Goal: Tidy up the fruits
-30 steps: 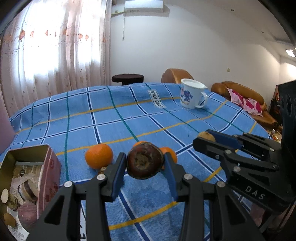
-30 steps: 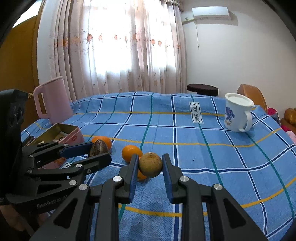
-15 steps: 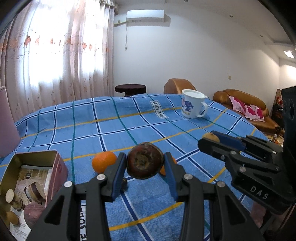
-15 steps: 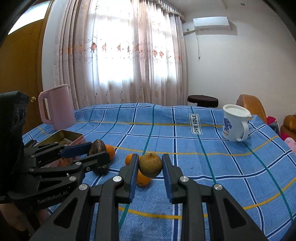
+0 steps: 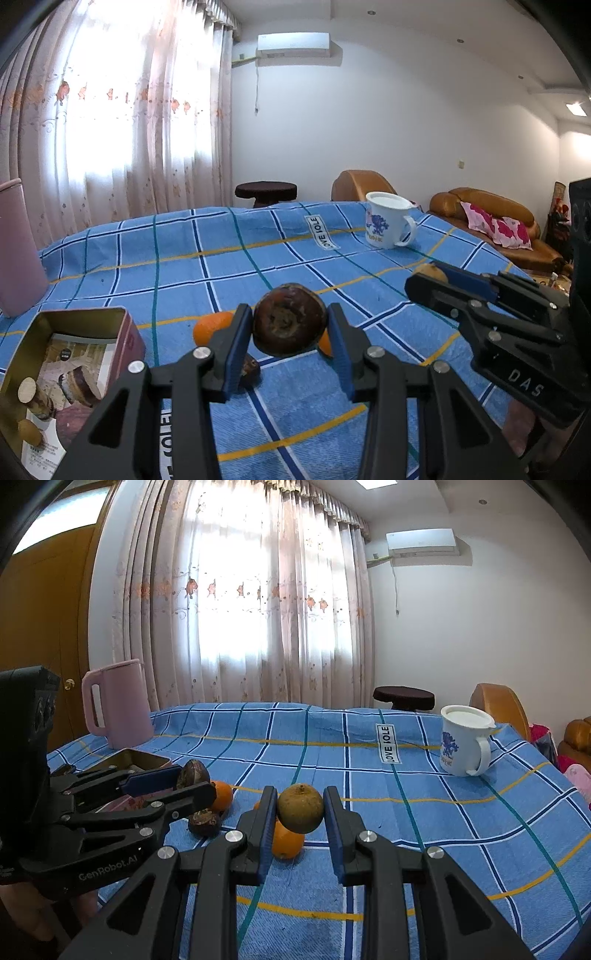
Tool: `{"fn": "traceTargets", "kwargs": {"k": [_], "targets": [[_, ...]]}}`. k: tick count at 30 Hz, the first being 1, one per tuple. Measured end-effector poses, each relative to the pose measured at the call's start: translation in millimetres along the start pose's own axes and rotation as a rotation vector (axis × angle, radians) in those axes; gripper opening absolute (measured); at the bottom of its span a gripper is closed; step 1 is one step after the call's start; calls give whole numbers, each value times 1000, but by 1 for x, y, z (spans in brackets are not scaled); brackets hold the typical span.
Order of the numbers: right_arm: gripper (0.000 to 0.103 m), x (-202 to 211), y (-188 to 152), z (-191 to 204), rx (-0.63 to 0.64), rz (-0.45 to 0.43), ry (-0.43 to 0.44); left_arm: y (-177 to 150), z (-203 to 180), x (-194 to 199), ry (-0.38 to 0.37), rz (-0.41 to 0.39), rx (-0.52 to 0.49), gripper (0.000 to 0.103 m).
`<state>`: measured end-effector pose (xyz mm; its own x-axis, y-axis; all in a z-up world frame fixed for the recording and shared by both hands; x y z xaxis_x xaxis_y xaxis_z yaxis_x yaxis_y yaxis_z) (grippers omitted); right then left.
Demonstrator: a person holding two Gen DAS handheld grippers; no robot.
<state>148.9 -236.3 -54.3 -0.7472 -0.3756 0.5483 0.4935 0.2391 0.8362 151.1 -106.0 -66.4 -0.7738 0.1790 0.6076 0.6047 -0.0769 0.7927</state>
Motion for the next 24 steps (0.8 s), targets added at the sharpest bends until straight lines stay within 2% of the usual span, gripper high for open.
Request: {"fn": "traceTargets", "kwargs": {"k": [18, 24], "targets": [[27, 18, 0, 2, 17, -87, -13, -1, -3, 19, 44, -94, -11, 43], [27, 14, 1, 4, 25, -71, -18, -2, -1, 20, 34, -92, -10, 43]]}}
Point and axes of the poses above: each gripper's, at about its wrist camera, not at the fingertips, and x roughly against the way its jaws point, z to its left, y to its top, the point moved 6 cm from there along -x, roughly the way its jaws point, and after that the axes turned 13 degrees about z, right-handed, at the moved point
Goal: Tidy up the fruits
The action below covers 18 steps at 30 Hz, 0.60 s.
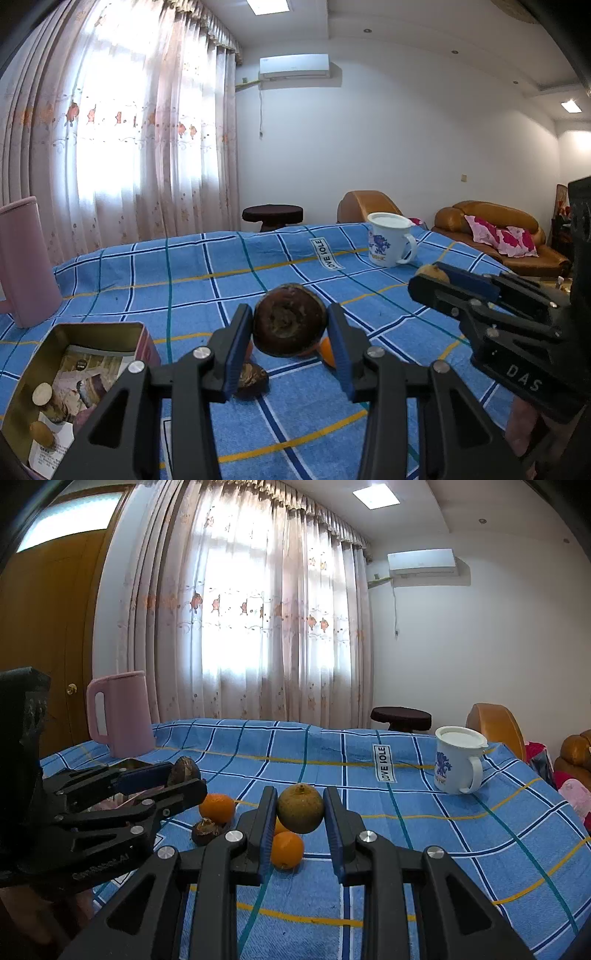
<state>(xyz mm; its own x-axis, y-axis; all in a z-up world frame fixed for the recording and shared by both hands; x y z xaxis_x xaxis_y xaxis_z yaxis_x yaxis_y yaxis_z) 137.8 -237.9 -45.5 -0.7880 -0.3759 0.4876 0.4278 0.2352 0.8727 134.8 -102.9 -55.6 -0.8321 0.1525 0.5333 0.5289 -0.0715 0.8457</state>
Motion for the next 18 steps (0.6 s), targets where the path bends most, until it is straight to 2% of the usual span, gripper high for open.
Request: {"fn": "traceTargets", "kwargs": {"k": [11, 18], "targets": [[27, -8, 2, 23, 36, 32, 16, -6, 18, 7, -10, 13, 38, 43], [27, -12, 15, 49, 73, 38, 50, -12, 38, 16, 3, 24, 73, 43]]}}
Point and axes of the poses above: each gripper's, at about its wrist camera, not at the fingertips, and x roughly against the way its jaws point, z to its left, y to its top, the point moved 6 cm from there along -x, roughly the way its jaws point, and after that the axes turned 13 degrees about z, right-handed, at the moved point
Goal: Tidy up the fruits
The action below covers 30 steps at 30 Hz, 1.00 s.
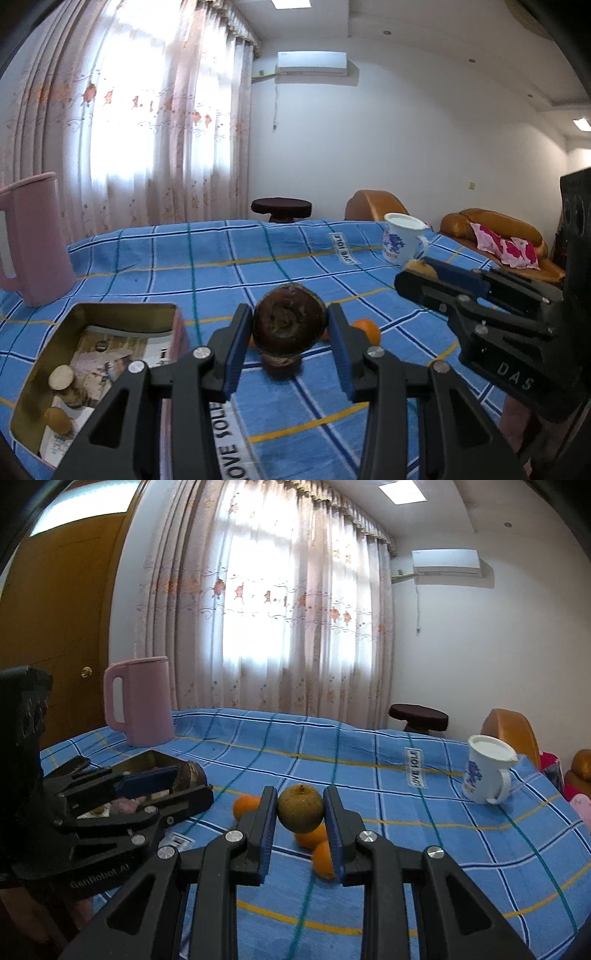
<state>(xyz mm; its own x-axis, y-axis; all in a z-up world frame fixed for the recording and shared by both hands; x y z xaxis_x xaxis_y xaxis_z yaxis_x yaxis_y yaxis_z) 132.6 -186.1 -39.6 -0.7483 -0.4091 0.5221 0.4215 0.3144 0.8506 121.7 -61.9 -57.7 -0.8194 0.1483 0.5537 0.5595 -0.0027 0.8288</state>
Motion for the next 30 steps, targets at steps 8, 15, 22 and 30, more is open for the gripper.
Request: {"fn": "traceTargets", "kwargs": {"k": [8, 15, 22, 30], "targets": [[27, -13, 24, 40, 48, 3, 90, -2, 41, 21, 44, 4, 67, 43], [27, -22, 40, 87, 94, 5, 195, -11, 81, 36, 104, 21, 120, 43], [27, -31, 40, 129, 145, 30, 266, -22, 116, 48, 162, 42, 168, 43], [27, -44, 29, 168, 194, 73, 325, -35, 147, 52, 205, 71, 217, 43]]}}
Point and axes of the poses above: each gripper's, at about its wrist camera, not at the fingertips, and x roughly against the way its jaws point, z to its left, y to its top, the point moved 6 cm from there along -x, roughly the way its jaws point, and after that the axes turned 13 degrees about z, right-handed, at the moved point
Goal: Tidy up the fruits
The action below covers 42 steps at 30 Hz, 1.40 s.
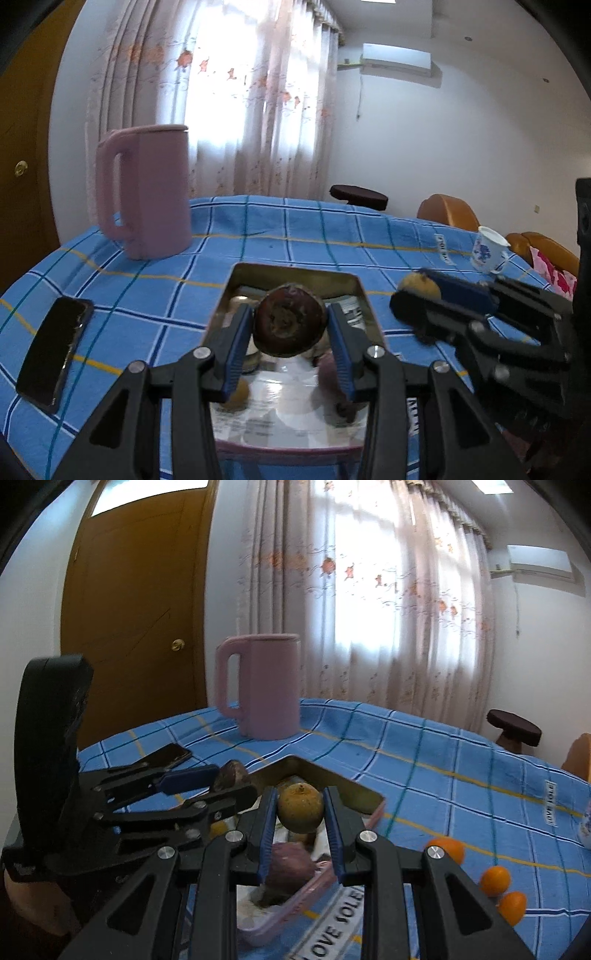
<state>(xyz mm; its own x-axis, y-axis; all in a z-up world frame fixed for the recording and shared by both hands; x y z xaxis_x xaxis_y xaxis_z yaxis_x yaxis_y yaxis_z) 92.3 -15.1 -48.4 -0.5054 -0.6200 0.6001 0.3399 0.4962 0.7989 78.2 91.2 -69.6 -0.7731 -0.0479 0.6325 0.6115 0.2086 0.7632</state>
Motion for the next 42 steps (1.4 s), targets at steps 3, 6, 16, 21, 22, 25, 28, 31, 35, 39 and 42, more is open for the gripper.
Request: {"fn": "traceTargets", "kwargs": {"k": [3, 6, 16, 21, 22, 25, 28, 31, 35, 39, 42], "targets": [[27, -9, -3, 11, 16, 17, 18, -1, 8, -1, 7, 8, 13, 43], [27, -15, -4, 19, 30, 31, 29, -2, 15, -3, 11, 19, 24, 43], [27, -31, -8, 32, 60, 82, 44, -9, 31, -10, 20, 57, 47, 43], [27, -38, -10, 35, 76, 102, 48, -12, 35, -13, 24, 69, 55, 43], [27, -39, -11, 36, 81, 107, 48, -12, 36, -13, 26, 70, 54, 43], [27, -41, -13, 37, 88, 117, 48, -13, 37, -15, 29, 79, 53, 43], [27, -43, -14, 38, 91, 125, 48, -15, 38, -18, 31, 90, 53, 43], [27, -44, -14, 38, 92, 136, 50, -16, 39, -20, 31, 95, 48, 43], [28, -49, -16, 38, 82, 167, 76, -16, 40, -17, 43, 87, 45, 48], [61, -50, -18, 35, 66, 178, 85, -13, 39, -7, 60, 50, 51, 80], [62, -39, -17, 31, 56, 137, 77, -8, 32, 4, 60, 14, 45, 84]]}}
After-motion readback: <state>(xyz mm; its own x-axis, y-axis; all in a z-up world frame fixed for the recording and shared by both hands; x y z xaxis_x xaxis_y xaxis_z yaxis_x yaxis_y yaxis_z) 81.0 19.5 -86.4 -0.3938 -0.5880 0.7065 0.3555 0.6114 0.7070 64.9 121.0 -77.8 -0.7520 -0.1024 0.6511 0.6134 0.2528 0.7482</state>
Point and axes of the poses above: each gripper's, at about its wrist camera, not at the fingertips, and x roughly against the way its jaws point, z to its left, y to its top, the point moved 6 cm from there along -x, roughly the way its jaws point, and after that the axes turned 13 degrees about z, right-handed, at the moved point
